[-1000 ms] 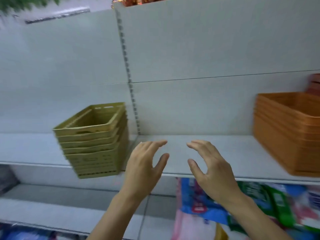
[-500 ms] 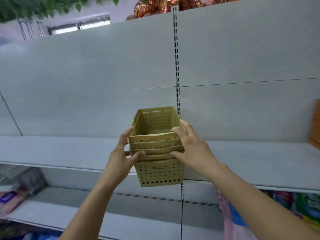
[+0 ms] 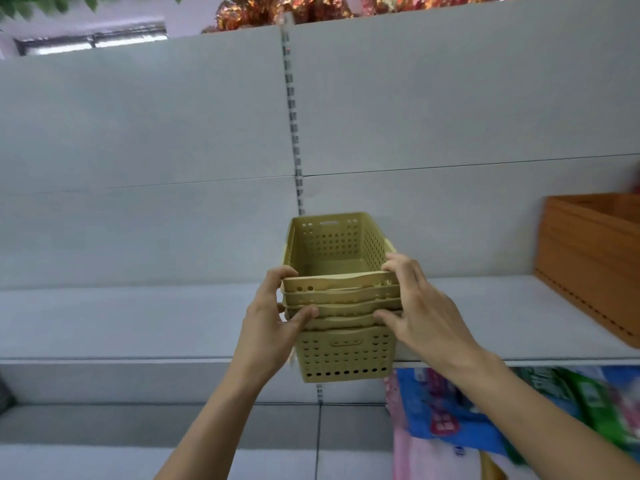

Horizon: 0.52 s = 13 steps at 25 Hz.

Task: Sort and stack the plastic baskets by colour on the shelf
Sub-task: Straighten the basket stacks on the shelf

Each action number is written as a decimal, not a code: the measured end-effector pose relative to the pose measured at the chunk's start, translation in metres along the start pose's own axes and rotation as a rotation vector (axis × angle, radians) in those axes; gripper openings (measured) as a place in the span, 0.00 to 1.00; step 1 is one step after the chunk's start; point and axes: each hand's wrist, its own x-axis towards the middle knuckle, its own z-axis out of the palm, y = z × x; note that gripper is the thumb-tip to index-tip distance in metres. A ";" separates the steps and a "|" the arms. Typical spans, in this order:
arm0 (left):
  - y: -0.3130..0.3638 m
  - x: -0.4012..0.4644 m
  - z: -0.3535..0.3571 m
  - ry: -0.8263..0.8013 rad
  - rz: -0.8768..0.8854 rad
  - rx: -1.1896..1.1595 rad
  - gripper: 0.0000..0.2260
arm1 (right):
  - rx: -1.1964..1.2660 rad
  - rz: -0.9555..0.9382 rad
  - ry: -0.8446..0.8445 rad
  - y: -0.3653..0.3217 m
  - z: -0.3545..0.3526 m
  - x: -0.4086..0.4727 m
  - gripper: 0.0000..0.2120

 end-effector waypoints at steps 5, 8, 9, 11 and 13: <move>0.049 0.009 0.115 -0.107 0.030 -0.063 0.20 | -0.140 0.125 0.061 0.094 -0.062 -0.042 0.31; 0.077 0.014 0.182 -0.148 0.043 -0.103 0.18 | -0.273 0.181 0.074 0.146 -0.096 -0.065 0.32; 0.085 0.015 0.202 -0.154 0.046 -0.105 0.18 | -0.310 0.193 0.081 0.161 -0.106 -0.071 0.33; 0.099 0.018 0.238 -0.159 0.051 -0.102 0.18 | -0.387 0.194 0.091 0.188 -0.124 -0.079 0.34; 0.112 0.019 0.269 -0.154 0.049 -0.098 0.18 | -0.495 0.191 0.073 0.214 -0.138 -0.082 0.36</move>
